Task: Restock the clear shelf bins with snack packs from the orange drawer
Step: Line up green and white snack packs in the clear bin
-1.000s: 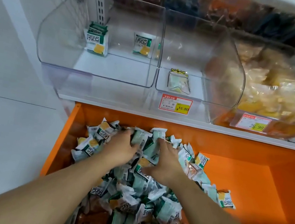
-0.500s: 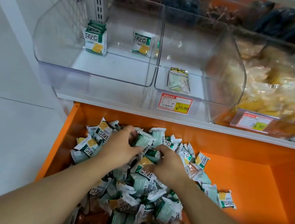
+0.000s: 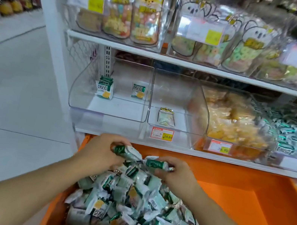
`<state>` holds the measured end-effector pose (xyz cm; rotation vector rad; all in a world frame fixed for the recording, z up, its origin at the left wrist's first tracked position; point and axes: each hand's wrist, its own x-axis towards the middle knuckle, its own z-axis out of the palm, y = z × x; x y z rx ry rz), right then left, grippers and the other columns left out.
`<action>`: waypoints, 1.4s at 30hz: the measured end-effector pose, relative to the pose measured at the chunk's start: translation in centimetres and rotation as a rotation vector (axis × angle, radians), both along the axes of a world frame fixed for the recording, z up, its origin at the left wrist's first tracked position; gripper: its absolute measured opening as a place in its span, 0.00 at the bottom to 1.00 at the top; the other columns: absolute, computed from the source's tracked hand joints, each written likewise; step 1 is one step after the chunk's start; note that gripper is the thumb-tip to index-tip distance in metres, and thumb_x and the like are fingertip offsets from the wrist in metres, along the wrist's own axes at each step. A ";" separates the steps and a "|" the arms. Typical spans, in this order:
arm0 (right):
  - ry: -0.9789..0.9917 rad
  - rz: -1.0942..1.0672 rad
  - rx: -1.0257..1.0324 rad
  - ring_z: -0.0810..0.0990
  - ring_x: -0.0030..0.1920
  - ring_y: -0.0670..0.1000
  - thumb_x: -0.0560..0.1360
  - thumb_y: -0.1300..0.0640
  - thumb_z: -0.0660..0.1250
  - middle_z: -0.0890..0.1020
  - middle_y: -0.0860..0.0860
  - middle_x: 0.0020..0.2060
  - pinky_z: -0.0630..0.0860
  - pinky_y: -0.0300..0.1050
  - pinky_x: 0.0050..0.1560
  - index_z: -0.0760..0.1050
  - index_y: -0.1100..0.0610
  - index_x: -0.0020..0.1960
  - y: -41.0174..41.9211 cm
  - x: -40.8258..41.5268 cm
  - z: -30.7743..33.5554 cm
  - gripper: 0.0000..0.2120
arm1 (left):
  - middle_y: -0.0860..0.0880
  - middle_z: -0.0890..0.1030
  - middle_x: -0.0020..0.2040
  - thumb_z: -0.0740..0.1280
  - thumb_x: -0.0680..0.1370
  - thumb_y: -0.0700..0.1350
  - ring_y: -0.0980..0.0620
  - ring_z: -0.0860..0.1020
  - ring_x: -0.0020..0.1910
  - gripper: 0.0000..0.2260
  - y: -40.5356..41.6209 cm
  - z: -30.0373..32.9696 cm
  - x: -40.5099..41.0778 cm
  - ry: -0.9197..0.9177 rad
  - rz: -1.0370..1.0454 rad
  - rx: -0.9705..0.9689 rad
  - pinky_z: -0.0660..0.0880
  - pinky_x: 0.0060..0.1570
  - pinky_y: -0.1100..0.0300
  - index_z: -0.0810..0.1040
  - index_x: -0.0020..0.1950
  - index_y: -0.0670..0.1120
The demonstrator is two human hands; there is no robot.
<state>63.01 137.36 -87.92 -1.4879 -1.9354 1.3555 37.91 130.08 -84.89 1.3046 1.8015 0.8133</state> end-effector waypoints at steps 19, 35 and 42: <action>0.592 -0.080 -0.106 0.82 0.41 0.58 0.76 0.48 0.73 0.73 0.57 0.44 0.74 0.54 0.40 0.80 0.63 0.55 0.0 -3.0 10.3 0.18 | 0.54 0.85 0.61 0.85 0.64 0.48 0.53 0.84 0.59 0.28 -0.8 6.4 -0.6 -0.510 0.258 0.112 0.77 0.67 0.47 0.84 0.64 0.52; 0.291 0.128 0.419 0.77 0.68 0.40 0.75 0.67 0.75 0.78 0.37 0.64 0.74 0.32 0.63 0.72 0.43 0.70 -1.4 -3.9 11.3 0.30 | 0.36 0.86 0.56 0.67 0.82 0.37 0.37 0.86 0.54 0.11 0.6 6.9 -0.4 -0.835 0.270 0.032 0.80 0.61 0.43 0.80 0.63 0.36; 0.117 0.195 0.618 0.76 0.66 0.44 0.75 0.61 0.77 0.77 0.38 0.61 0.72 0.36 0.64 0.73 0.42 0.68 -1.9 -4.5 10.6 0.27 | 0.38 0.86 0.58 0.70 0.81 0.44 0.38 0.85 0.58 0.15 -0.2 7.7 0.4 -0.843 0.111 0.033 0.81 0.62 0.46 0.82 0.65 0.39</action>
